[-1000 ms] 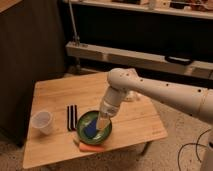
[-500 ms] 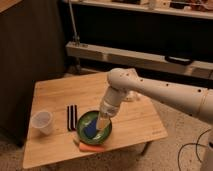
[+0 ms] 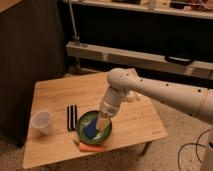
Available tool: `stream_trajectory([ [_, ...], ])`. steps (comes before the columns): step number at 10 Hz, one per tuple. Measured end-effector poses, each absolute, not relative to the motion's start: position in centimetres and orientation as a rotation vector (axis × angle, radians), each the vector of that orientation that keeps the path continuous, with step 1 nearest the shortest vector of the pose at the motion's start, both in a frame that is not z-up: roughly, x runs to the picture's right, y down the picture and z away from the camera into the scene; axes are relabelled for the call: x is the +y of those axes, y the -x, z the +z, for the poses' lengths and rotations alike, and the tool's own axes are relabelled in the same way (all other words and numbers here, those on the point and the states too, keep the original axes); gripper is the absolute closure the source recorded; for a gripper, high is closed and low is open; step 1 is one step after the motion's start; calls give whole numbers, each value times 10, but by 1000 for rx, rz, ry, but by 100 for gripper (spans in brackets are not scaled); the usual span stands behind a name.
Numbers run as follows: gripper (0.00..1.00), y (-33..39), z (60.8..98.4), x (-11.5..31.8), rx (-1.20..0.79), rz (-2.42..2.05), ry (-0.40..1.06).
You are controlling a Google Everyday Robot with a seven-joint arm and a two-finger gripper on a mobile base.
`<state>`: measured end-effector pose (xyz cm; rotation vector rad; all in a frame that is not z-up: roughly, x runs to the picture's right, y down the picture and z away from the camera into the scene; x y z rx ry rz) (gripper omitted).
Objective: Place the white sponge in the ceramic cup
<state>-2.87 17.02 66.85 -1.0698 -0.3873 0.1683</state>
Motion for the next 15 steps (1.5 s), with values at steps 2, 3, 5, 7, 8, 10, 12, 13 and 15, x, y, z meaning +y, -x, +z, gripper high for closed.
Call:
stream_trajectory([
  [2, 86, 29, 668, 170, -387, 168, 1070],
  [3, 86, 29, 667, 170, -383, 161, 1061],
  [5, 86, 38, 660, 161, -332, 92, 954],
  [7, 86, 44, 652, 148, -324, -25, 733],
  [8, 86, 49, 654, 144, -339, -66, 695],
  [10, 86, 42, 673, 133, -411, -94, 669],
  [12, 86, 40, 693, 128, -465, -85, 697],
  [13, 86, 42, 700, 128, -471, -92, 710],
  [15, 92, 47, 709, 130, -469, -131, 716],
])
